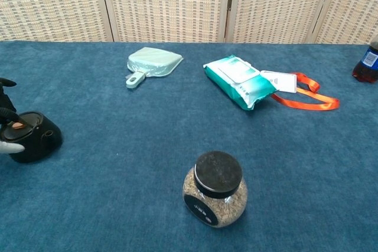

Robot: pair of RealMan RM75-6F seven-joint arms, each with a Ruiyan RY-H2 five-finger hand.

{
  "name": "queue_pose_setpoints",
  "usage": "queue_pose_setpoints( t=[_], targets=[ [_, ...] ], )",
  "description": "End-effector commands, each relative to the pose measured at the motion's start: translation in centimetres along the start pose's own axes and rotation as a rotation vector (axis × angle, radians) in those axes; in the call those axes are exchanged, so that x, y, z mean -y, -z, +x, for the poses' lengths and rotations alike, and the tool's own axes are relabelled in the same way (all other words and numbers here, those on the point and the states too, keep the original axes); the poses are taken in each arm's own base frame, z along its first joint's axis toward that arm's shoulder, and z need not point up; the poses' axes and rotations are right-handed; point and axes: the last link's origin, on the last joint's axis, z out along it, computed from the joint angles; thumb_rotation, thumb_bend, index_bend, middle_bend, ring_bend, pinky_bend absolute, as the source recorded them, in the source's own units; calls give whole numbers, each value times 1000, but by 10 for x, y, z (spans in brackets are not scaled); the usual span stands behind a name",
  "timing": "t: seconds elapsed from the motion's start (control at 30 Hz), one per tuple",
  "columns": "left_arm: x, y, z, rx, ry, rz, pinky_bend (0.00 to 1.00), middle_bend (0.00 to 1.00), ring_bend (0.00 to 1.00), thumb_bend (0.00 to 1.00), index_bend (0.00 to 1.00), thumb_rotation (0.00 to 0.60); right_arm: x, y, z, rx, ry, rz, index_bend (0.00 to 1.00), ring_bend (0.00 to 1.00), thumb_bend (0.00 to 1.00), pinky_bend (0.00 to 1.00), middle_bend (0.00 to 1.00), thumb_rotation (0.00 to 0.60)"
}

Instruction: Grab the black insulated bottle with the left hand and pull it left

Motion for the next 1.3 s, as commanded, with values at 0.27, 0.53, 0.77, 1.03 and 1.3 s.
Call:
queue_pose_setpoints(
  t=[0.27,0.53,0.77,1.03,1.3],
  targets=[
    [5,11,18,-69,49,53,16,1000,920,55,1000,250,3,-3,-1,2,-2,16,426,233,259,226,345,600],
    [8,20,34,-165,42,105,53,1000,923,55,1000,261,4,-4,-3,6,-6,22,426,232,258,225,345,600],
    [7,24,45,-241,45,124,123,1000,929,165,1000,515,2,-4,-4,8,-10,20,426,232,259,226,345,600],
    [7,26,50,-269,43,123,137,1000,930,208,1000,514,0,-3,-5,9,-9,19,426,232,259,226,345,600],
    [7,26,51,-275,39,120,169,1000,930,241,1000,517,1,-4,-6,14,-11,21,426,232,259,226,345,600]
  ],
)
